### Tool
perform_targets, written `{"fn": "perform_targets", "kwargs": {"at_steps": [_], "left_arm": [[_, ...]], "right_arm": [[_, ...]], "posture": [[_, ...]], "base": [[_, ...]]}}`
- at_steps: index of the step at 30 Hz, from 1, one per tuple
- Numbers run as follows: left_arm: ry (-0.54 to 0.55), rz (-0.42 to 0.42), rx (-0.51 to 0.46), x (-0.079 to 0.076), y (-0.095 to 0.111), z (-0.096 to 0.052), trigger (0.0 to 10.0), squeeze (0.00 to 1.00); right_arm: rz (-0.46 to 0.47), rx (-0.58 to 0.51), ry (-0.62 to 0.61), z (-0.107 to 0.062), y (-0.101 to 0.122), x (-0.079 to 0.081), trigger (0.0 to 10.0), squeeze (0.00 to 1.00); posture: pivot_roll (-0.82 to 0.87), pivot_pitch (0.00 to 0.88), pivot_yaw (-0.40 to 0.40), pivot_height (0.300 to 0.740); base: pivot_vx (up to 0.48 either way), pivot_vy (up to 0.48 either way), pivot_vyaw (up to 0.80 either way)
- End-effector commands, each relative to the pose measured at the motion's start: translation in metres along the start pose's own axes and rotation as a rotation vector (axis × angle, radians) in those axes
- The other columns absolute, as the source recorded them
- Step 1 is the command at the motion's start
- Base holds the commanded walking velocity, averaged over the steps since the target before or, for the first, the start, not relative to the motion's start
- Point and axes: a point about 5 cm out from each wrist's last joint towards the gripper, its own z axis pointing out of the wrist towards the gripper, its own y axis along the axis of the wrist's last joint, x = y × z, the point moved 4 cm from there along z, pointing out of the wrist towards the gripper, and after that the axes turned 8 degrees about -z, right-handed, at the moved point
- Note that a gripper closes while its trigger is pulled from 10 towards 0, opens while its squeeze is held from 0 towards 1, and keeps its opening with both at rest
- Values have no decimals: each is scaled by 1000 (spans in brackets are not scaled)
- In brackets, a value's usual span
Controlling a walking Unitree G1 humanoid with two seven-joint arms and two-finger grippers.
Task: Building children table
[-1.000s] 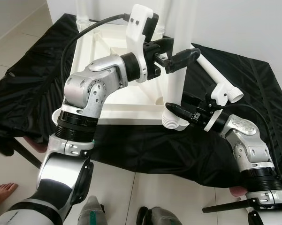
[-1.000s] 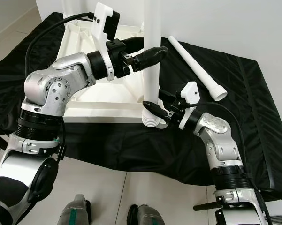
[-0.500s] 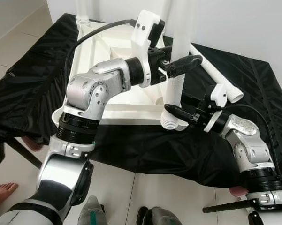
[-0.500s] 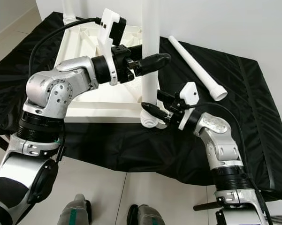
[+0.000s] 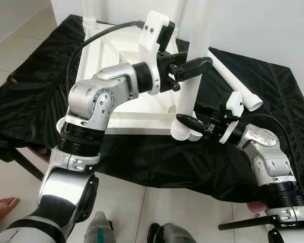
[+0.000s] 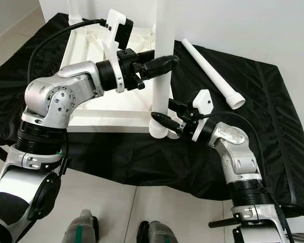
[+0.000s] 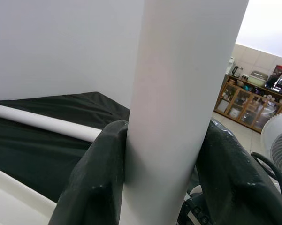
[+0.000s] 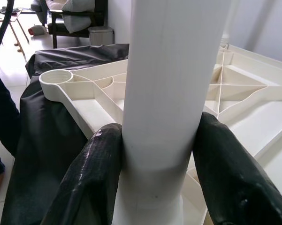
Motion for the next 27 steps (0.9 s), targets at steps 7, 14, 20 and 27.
{"fn": "perform_targets", "kwargs": {"at_steps": [7,14,20,27], "left_arm": [[27,83,13,-2,4,5,10000,0],[177,186,-52,11,27,4,10000,0],[256,243,-97,16,43,3,10000,0],[314,305,-133,17,56,2,10000,0]], "right_arm": [[106,-10,-101,-2,3,-16,10000,1000],[74,-34,-297,10,9,-27,10000,804],[29,-3,-428,18,9,-32,10000,0],[-26,13,-590,30,15,-32,10000,0]], "posture": [[74,44,-118,740],[74,52,-121,740],[72,56,-123,740],[72,61,-128,740]], "base": [[0,0,0],[0,0,0],[0,0,0],[0,0,0]]}}
